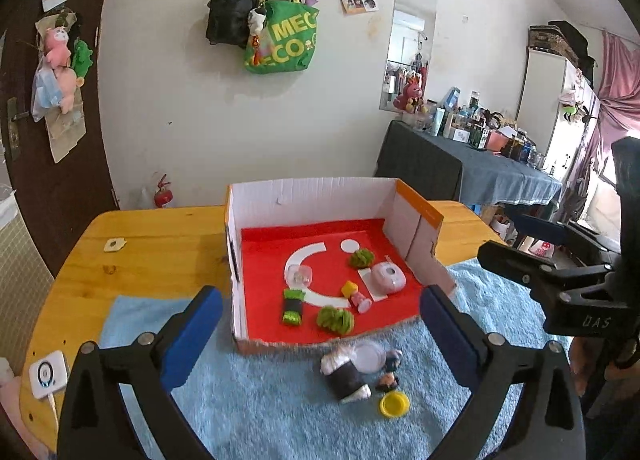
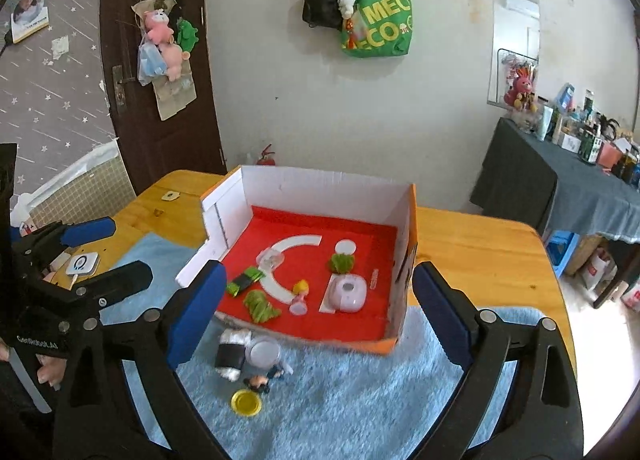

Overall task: Organize objects
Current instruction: 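Withdraw both tools from the box back over the towel, then grasp the black-and-white cylinder with left tool while right tool grasps yellow lid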

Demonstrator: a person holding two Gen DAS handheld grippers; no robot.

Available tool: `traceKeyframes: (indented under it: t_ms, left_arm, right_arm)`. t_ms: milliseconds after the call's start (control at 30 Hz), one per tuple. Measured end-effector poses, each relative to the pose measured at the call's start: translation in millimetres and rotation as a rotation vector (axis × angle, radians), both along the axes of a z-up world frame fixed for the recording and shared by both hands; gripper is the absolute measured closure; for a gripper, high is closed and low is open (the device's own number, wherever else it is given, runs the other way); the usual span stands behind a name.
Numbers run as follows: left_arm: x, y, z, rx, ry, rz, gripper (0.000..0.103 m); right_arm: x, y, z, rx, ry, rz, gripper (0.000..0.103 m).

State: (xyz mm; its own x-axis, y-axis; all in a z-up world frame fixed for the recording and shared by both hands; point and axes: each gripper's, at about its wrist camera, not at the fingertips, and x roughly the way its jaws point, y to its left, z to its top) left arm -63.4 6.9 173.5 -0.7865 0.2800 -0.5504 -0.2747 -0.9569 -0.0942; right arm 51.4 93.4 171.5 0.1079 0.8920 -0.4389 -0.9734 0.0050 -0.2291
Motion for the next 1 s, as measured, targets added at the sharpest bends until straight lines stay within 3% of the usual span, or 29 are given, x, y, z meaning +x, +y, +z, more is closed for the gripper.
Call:
traceKeyframes:
  t_ms: [167, 533, 1000]
  left_arm:
    - [15, -6, -15, 0.032, -0.031, 0.011, 0.002]
    - [29, -9, -57, 0.019, -0.089, 0.054, 0.002]
    - [16, -15, -114, 0.032, -0.219, 0.048, 0.002]
  right_arm:
    - [-1, -11, -18, 0.002, -0.018, -0.027, 0.008]
    - [7, -22, -65, -0.015, -0.036, -0.099, 0.008]
    - [24, -15, -119, -0.131, -0.01, -0.139, 0.008]
